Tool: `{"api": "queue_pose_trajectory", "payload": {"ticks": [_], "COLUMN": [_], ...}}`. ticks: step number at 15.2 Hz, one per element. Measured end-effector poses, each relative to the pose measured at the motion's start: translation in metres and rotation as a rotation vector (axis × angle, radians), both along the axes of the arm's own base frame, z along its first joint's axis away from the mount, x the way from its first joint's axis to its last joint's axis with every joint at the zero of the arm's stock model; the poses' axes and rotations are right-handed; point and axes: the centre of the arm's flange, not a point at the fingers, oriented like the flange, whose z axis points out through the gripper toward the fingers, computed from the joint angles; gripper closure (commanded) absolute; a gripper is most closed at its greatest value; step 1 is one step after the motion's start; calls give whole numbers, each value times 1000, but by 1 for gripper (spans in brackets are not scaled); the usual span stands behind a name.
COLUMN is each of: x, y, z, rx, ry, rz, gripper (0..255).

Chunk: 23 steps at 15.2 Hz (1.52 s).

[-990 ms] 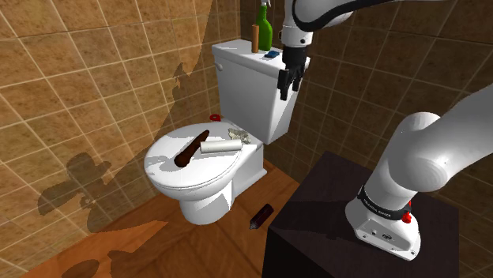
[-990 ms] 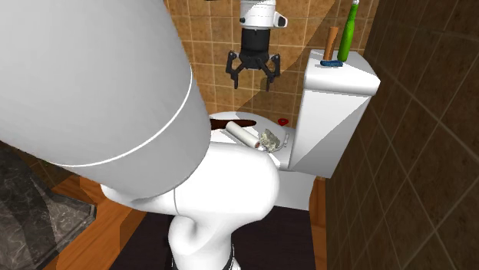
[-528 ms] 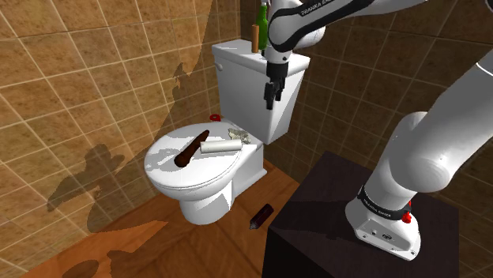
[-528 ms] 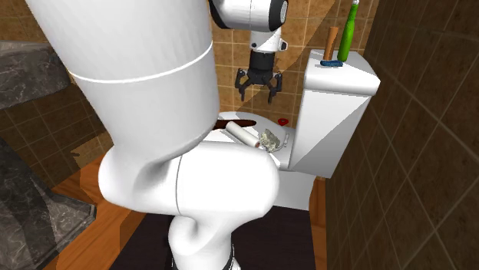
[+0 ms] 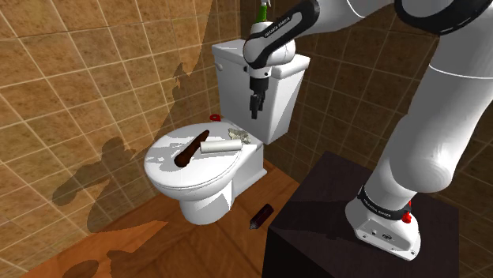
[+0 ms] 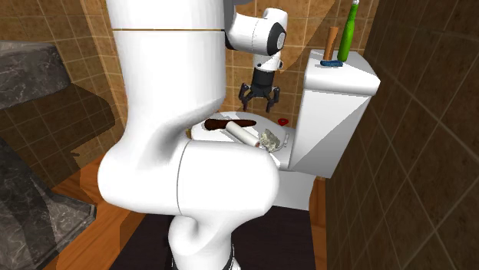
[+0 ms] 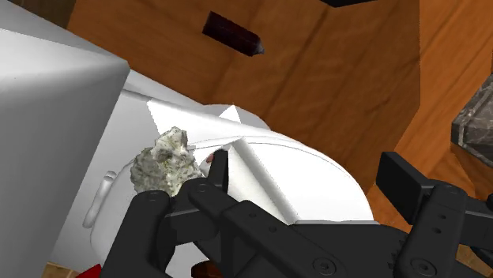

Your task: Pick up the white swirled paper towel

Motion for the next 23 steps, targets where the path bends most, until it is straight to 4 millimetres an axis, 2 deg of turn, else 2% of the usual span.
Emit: {"api": "queue_pose_trajectory", "payload": {"ticks": [9, 17, 19, 23], "x": [93, 166, 180, 186], "y": [16, 54, 64, 66], "z": [-81, -152, -165, -189], "rx": [68, 130, 144, 150], "ry": [0, 3, 3, 3], "rz": [184, 347, 383, 397], "gripper": [0, 0, 0, 0]}}
